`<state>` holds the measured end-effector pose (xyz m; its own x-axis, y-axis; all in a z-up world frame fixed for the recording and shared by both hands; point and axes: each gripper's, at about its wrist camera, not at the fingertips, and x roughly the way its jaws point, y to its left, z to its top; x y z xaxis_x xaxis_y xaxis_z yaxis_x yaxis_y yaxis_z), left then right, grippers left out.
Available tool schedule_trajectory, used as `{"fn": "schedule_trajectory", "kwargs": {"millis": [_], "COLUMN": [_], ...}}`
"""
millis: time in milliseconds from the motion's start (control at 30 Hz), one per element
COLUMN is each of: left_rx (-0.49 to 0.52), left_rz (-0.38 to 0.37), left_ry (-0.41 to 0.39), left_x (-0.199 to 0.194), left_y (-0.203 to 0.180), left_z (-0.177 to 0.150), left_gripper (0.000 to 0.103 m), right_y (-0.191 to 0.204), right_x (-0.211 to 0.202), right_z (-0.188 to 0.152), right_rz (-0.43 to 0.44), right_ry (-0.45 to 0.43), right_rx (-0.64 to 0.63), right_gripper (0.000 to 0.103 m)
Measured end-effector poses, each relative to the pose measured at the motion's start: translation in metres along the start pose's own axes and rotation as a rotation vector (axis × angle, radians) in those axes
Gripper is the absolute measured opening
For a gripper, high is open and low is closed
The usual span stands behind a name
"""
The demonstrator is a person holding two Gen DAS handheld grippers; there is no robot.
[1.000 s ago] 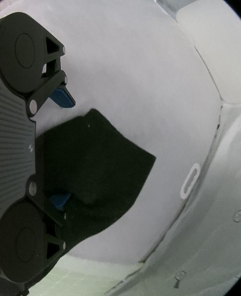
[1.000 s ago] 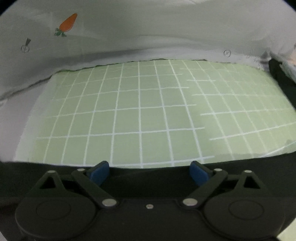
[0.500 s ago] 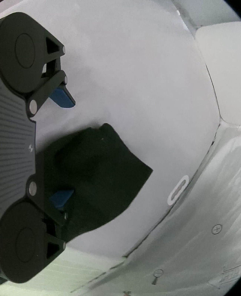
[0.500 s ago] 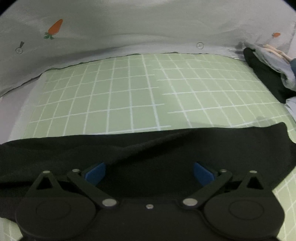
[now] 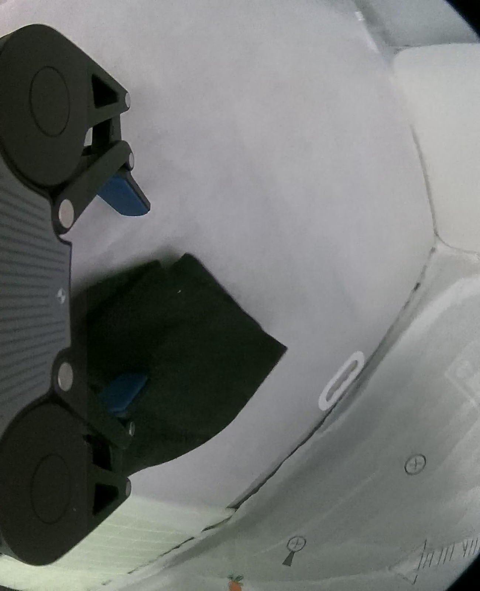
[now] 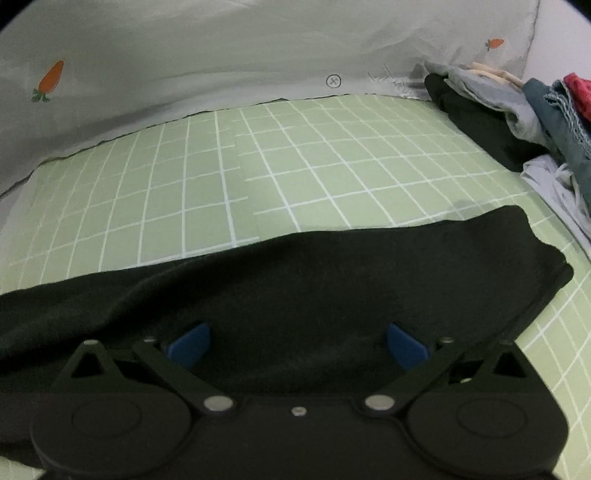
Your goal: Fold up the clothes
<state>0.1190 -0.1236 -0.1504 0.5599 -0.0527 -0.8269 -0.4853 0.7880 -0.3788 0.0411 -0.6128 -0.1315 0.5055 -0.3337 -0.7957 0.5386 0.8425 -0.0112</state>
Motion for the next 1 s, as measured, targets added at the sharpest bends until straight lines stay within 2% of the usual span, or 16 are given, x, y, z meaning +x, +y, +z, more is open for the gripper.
{"fn": "schedule_trajectory", "kwargs": {"millis": [67,100,167,200,233,300,333,433,533,633,733,800,900,933,967,1000], "left_rx": [-0.024,-0.024,0.01,0.027,0.027,-0.007,-0.021,0.061,0.233,0.371,0.504,0.578,0.646,0.661,0.659,0.658], "left_rz": [-0.01,-0.008,0.007,0.021,0.019,-0.009,-0.031,-0.087,-0.165,-0.278,-0.385,-0.419,-0.412,-0.408,-0.405,-0.402], "left_ry": [0.006,-0.001,-0.016,-0.013,-0.007,-0.014,-0.02,-0.056,-0.092,-0.095,-0.046,0.016,0.186,0.222,0.213,0.204], "left_x": [0.006,0.007,0.006,0.006,0.006,0.001,-0.003,-0.023,-0.049,-0.071,-0.082,-0.081,-0.06,-0.058,-0.062,-0.065], "left_y": [0.0,0.0,-0.003,-0.005,-0.005,-0.002,-0.002,-0.021,-0.061,-0.106,-0.149,-0.17,-0.19,-0.19,-0.187,-0.184], "left_z": [0.0,0.0,0.001,0.003,0.005,0.008,0.009,0.011,0.009,-0.004,-0.032,-0.056,-0.088,-0.093,-0.092,-0.091], "left_gripper": [0.091,0.085,0.066,0.042,0.027,0.016,0.015,0.014,0.014,0.014,0.014,0.016,0.03,0.036,0.041,0.054], "right_y": [-0.001,-0.001,-0.001,-0.001,-0.001,-0.001,-0.002,-0.002,-0.004,-0.005,-0.008,-0.009,-0.01,-0.01,-0.01,-0.009], "right_x": [0.0,0.0,0.0,0.0,0.0,0.0,0.0,0.0,0.0,0.0,0.0,0.001,0.001,0.001,0.001,0.001], "right_z": [-0.002,-0.002,-0.004,-0.004,-0.005,-0.005,-0.005,-0.006,-0.008,-0.009,-0.009,-0.009,-0.006,-0.005,-0.003,-0.002], "right_rz": [0.007,0.008,0.009,0.009,0.009,0.009,0.01,0.013,0.019,0.022,0.035,0.045,0.054,0.058,0.061,0.063], "right_ry": [-0.004,-0.007,-0.016,-0.021,-0.026,-0.031,-0.032,-0.038,-0.055,-0.069,-0.072,-0.074,-0.059,-0.051,-0.04,-0.029], "right_rx": [0.009,0.008,0.011,0.012,0.013,0.016,0.016,0.018,0.015,0.017,0.006,-0.006,-0.02,-0.025,-0.033,-0.04], "right_gripper": [0.103,0.103,0.103,0.103,0.103,0.103,0.103,0.103,0.103,0.103,0.103,0.103,0.103,0.103,0.103,0.103]}}
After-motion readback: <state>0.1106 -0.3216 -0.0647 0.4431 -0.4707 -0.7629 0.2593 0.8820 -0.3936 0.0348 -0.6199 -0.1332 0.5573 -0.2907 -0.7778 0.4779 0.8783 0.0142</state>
